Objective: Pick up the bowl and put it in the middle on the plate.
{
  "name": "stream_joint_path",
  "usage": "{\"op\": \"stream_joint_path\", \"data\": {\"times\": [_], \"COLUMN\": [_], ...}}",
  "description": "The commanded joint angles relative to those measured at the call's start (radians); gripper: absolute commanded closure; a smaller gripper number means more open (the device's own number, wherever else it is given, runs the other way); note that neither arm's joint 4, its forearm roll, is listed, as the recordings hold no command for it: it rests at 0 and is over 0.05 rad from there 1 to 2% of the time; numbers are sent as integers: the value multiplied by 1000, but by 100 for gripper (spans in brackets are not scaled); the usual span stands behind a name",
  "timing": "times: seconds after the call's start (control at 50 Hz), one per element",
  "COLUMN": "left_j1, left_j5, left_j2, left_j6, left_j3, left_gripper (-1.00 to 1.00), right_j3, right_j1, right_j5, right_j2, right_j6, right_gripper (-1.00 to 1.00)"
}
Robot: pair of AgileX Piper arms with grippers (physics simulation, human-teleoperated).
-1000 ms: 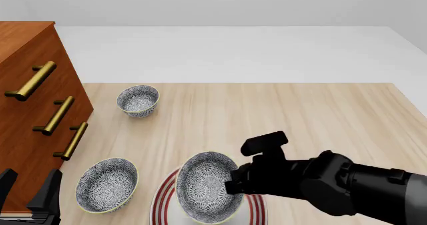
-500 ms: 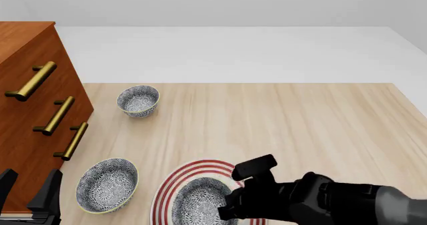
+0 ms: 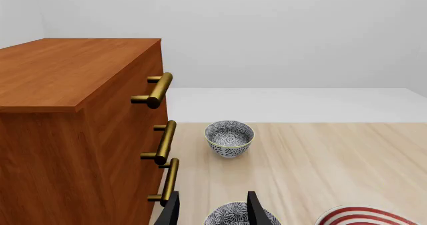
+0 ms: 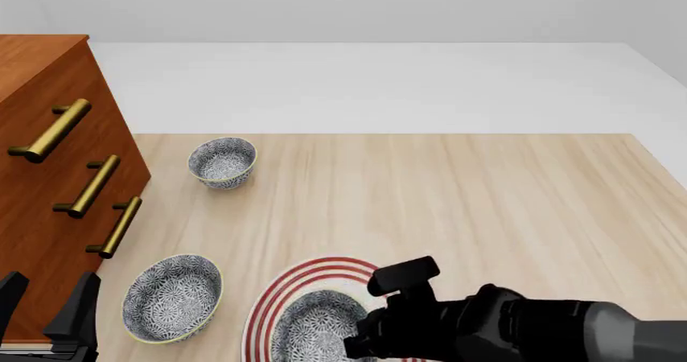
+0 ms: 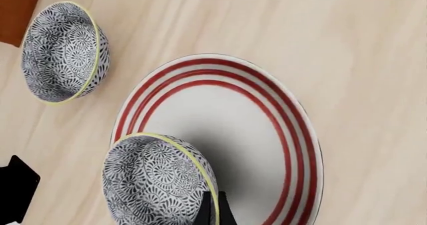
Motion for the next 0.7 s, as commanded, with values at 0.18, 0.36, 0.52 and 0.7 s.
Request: {"op": "stream_joint_path", "data": {"times": [0.18, 0.36, 0.52, 0.7], "left_j1": [0, 0, 0, 0], "left_j5": [0, 0, 0, 0], "left_j2": [0, 0, 0, 0], "left_j6": [0, 0, 0, 0], "left_j3": [0, 0, 0, 0], "left_gripper": [-100, -100, -100, -100], "right_j3": [2, 6, -5, -87], "right_j1": [-32, -51, -83, -174], "right_j5": [16, 25, 79, 236], "right_j2": [-17, -40, -132, -382], "right_j6": [-44, -57, -82, -123], "right_gripper": [-100, -100, -100, -100]}}
